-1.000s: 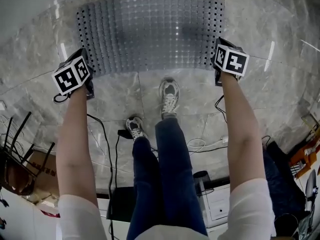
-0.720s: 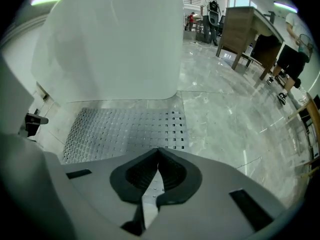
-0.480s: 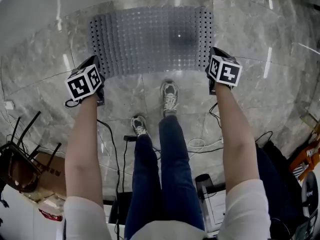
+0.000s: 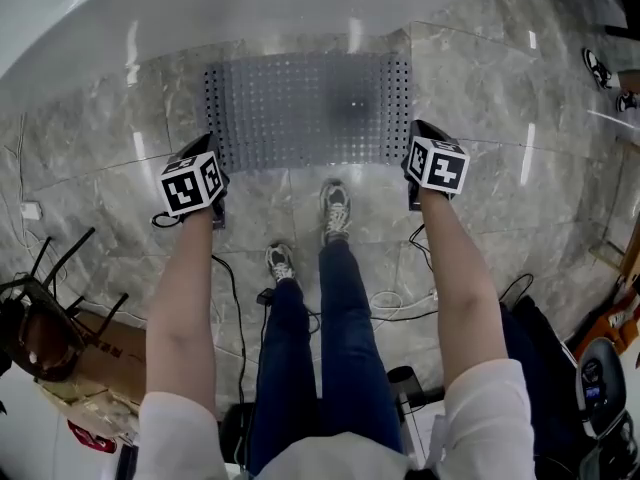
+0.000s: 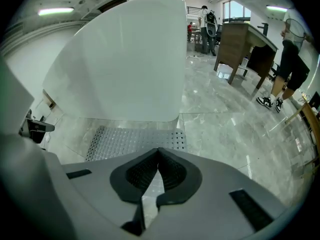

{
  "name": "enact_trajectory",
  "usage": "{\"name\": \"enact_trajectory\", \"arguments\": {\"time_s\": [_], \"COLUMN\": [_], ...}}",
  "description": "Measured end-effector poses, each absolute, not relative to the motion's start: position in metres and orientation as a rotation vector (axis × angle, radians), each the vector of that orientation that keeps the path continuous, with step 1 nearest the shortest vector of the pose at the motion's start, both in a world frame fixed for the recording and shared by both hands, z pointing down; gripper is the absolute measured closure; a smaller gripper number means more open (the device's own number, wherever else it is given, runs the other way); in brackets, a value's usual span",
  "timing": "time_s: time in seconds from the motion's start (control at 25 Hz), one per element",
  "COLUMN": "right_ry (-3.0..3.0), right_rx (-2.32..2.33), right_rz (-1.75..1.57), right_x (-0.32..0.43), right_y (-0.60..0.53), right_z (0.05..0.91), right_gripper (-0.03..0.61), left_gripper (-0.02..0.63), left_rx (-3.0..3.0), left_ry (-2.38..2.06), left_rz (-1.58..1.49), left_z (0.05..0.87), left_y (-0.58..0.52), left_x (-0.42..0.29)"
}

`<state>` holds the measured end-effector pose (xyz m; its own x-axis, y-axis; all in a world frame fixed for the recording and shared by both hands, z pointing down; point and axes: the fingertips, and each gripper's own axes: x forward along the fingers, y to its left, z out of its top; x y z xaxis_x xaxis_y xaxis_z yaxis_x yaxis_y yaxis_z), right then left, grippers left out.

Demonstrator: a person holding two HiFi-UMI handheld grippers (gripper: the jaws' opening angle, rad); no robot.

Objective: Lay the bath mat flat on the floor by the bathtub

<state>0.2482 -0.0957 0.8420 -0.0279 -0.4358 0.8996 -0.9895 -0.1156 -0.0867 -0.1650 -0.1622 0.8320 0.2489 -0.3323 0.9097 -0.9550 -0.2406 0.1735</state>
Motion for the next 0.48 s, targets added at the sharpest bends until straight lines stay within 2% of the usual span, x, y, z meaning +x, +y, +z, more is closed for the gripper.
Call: {"name": "enact_trajectory", "arguments": {"time_s": [0.48], "right_ry": [-1.649], "right_rx": [1.687], "right_rz": [1.055], "right_x": [0.233], "right_y": [-0.107], "right_z": [0.717], "right_gripper": [0.548], "left_gripper": [0.574], "left_rx": [1.863], "left_ry": [-1.160], "left_rz": [0.801], "left_z": [0.713], "left_y": [-0.160], "left_x": [-0.124]}}
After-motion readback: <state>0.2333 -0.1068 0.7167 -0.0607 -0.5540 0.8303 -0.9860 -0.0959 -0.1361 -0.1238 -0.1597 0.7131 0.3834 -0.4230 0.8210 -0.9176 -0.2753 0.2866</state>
